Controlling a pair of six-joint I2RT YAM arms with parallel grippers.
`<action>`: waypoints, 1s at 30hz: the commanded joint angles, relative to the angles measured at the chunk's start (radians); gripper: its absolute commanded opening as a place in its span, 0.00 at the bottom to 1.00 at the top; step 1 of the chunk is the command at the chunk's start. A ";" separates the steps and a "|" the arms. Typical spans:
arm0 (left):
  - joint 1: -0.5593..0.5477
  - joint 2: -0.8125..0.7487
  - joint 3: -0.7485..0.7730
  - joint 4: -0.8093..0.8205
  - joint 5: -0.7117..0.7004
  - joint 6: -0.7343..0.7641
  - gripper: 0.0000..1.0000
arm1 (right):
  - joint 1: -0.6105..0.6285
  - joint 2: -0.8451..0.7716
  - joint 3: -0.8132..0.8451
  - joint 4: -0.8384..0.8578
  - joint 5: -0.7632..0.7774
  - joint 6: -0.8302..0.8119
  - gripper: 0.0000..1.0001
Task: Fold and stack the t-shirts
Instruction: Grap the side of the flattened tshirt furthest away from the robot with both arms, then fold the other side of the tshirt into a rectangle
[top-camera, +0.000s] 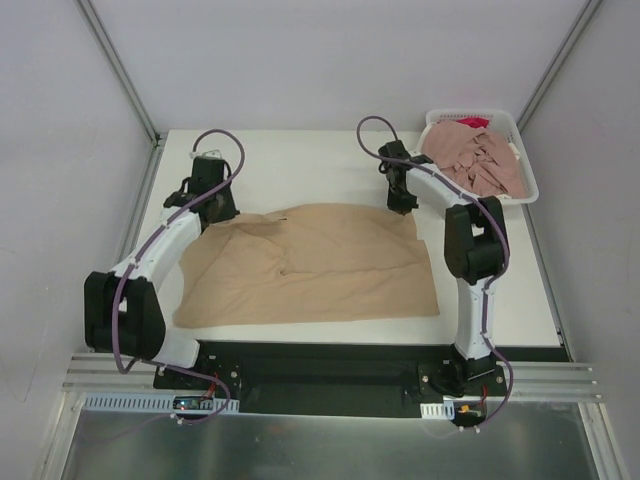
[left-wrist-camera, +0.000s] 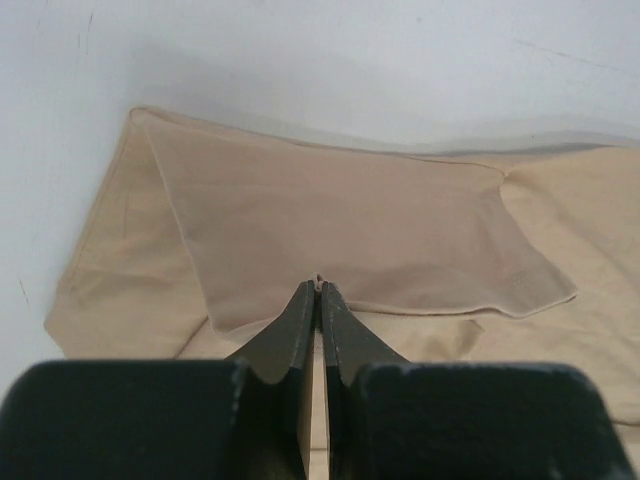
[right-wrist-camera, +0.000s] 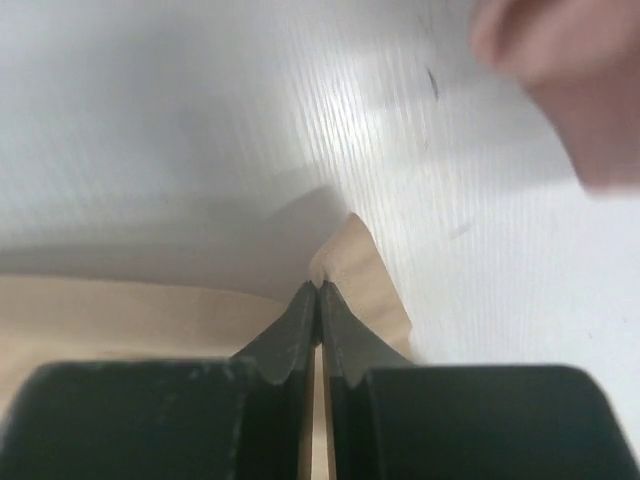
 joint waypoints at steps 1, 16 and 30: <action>-0.012 -0.164 -0.150 -0.007 0.018 -0.086 0.00 | 0.034 -0.204 -0.145 0.052 0.027 -0.015 0.04; -0.020 -0.627 -0.407 -0.218 0.000 -0.340 0.00 | 0.063 -0.495 -0.474 0.047 0.096 -0.009 0.04; -0.020 -0.724 -0.399 -0.412 -0.048 -0.408 0.00 | 0.093 -0.574 -0.549 -0.006 0.092 0.020 0.10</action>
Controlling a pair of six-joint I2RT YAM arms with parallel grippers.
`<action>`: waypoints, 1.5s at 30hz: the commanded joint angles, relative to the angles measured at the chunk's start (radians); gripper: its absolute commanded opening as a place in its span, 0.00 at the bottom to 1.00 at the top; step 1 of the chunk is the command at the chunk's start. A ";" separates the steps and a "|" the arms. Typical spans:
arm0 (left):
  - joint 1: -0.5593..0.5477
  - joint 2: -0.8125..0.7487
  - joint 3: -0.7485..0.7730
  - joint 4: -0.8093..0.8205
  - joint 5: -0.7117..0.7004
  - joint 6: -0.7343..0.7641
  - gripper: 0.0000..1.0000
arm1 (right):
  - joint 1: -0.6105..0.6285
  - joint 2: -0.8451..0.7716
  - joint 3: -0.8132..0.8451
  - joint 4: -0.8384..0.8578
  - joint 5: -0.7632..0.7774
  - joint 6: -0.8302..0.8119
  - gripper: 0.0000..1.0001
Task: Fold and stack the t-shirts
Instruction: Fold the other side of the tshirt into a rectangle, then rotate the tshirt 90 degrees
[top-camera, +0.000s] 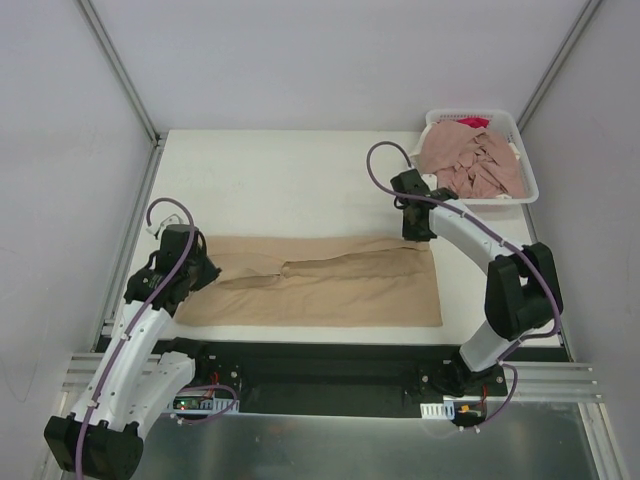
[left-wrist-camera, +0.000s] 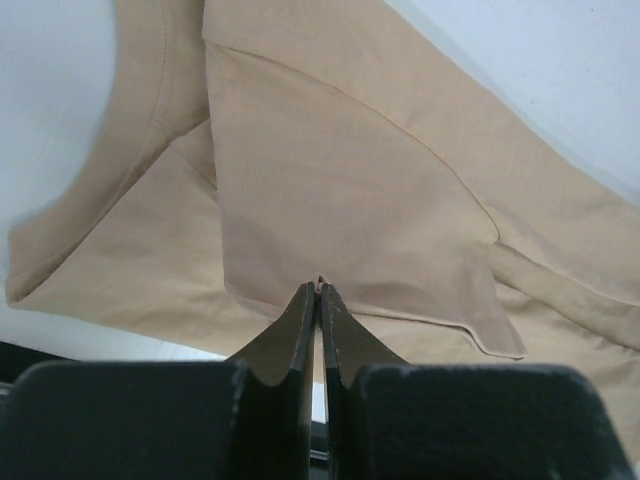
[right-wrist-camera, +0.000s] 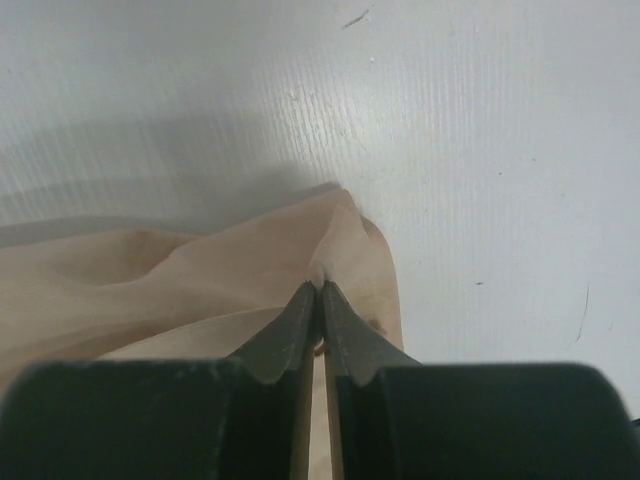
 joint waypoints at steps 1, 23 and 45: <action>-0.007 -0.015 -0.011 -0.073 -0.034 -0.039 0.00 | 0.022 -0.081 -0.053 -0.058 0.054 0.042 0.10; -0.007 -0.055 0.029 -0.211 -0.078 -0.131 0.99 | 0.163 -0.269 -0.200 -0.299 0.148 0.227 0.94; -0.001 1.063 0.351 0.278 0.275 -0.030 1.00 | -0.044 -0.005 -0.280 0.197 -0.653 0.035 0.97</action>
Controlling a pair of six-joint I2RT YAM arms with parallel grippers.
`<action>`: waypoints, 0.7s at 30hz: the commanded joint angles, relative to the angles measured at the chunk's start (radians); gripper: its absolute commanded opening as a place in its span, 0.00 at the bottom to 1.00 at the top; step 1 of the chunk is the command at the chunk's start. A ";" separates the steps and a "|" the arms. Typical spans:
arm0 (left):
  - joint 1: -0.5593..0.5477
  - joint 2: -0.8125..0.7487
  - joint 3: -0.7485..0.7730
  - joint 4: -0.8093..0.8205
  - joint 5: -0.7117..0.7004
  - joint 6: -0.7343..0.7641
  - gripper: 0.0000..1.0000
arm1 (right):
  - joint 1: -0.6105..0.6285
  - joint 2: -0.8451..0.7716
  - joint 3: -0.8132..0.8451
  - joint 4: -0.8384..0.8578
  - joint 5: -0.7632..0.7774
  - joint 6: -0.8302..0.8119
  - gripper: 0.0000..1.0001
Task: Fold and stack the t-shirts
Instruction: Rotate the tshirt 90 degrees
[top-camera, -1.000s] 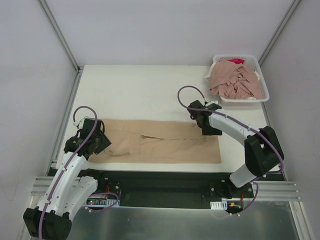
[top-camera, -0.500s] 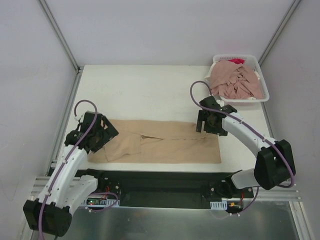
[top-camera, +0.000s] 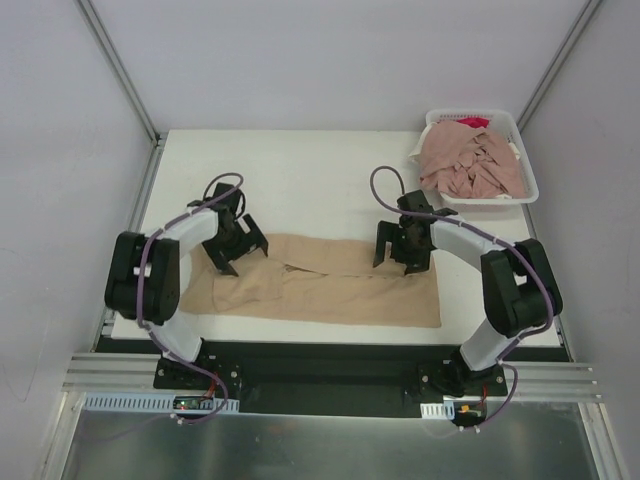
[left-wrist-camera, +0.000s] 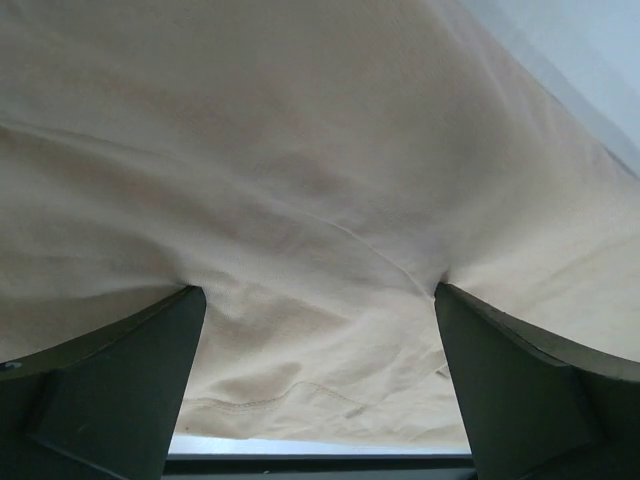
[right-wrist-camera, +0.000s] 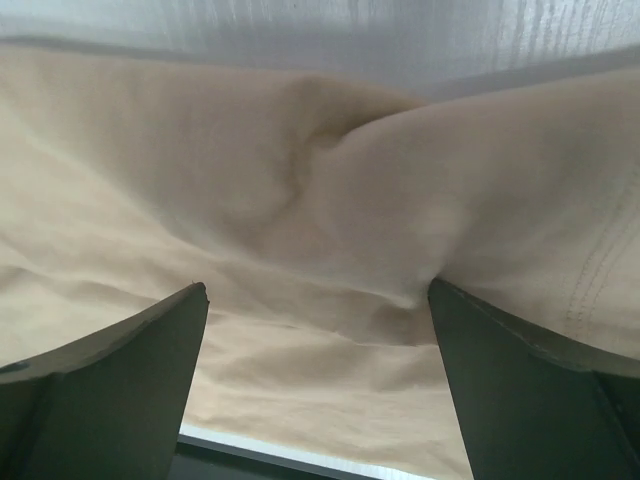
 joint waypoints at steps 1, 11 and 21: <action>-0.005 0.241 0.221 0.102 0.029 0.031 0.99 | -0.003 -0.023 -0.072 0.047 -0.142 -0.014 0.97; -0.144 0.896 1.304 -0.068 0.176 -0.044 0.99 | 0.264 -0.215 -0.276 0.125 -0.320 0.098 0.97; -0.202 1.176 1.543 0.252 0.086 -0.312 0.99 | 0.428 -0.087 -0.116 0.185 -0.414 0.025 0.97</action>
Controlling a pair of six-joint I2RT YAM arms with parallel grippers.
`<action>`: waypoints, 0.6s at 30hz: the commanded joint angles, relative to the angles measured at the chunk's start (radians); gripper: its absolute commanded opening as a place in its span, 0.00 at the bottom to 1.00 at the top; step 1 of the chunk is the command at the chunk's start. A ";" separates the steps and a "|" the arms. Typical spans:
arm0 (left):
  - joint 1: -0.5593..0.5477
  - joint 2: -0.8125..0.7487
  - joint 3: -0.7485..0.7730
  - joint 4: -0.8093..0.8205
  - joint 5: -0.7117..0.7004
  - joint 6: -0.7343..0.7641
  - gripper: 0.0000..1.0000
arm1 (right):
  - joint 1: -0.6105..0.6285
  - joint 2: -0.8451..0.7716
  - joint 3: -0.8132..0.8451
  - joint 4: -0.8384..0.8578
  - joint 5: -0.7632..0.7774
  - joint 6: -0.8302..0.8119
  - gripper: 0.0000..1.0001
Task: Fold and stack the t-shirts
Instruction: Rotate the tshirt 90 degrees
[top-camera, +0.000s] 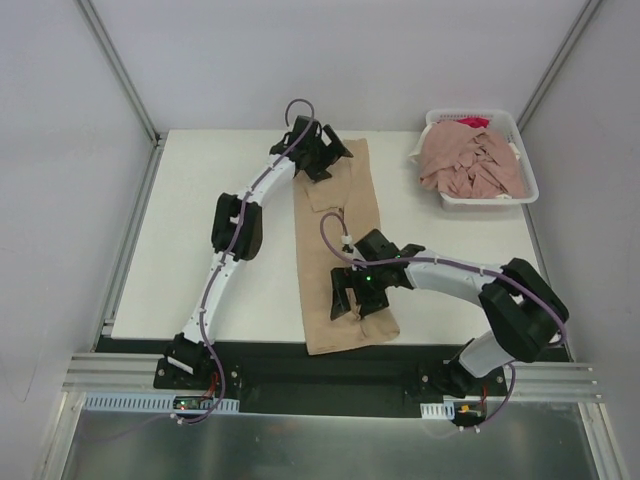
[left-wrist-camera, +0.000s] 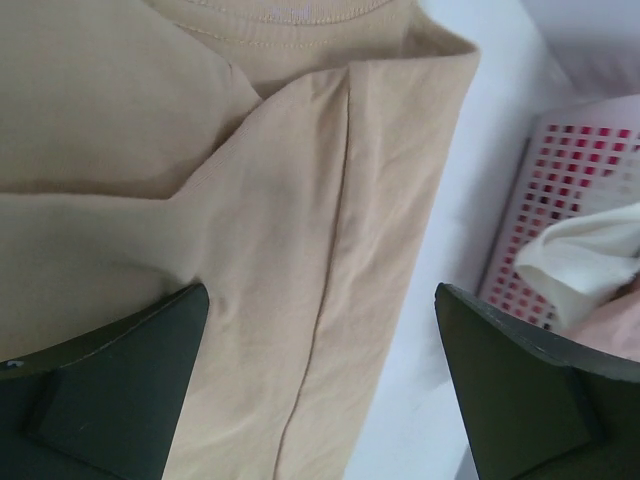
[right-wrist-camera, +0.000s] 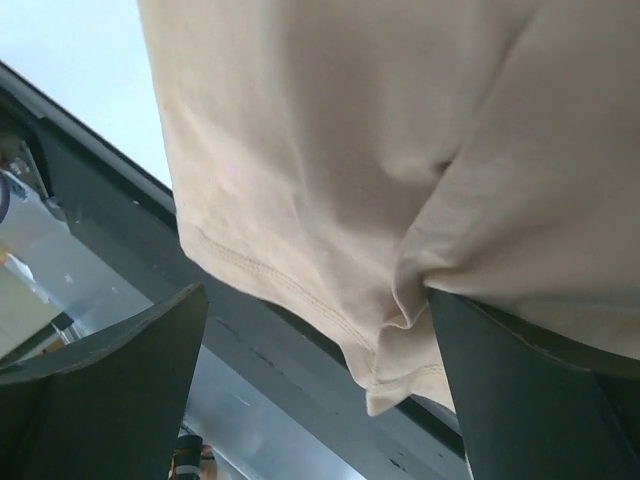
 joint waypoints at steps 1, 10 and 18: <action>-0.001 0.075 -0.031 0.118 -0.059 -0.102 0.99 | 0.053 0.067 0.119 0.036 -0.081 -0.039 0.97; 0.003 0.123 -0.027 0.258 -0.170 -0.176 0.99 | 0.120 0.086 0.185 0.008 -0.014 0.018 0.97; 0.008 -0.130 -0.045 0.258 -0.280 -0.019 0.99 | 0.139 -0.133 0.210 -0.180 0.282 0.043 0.97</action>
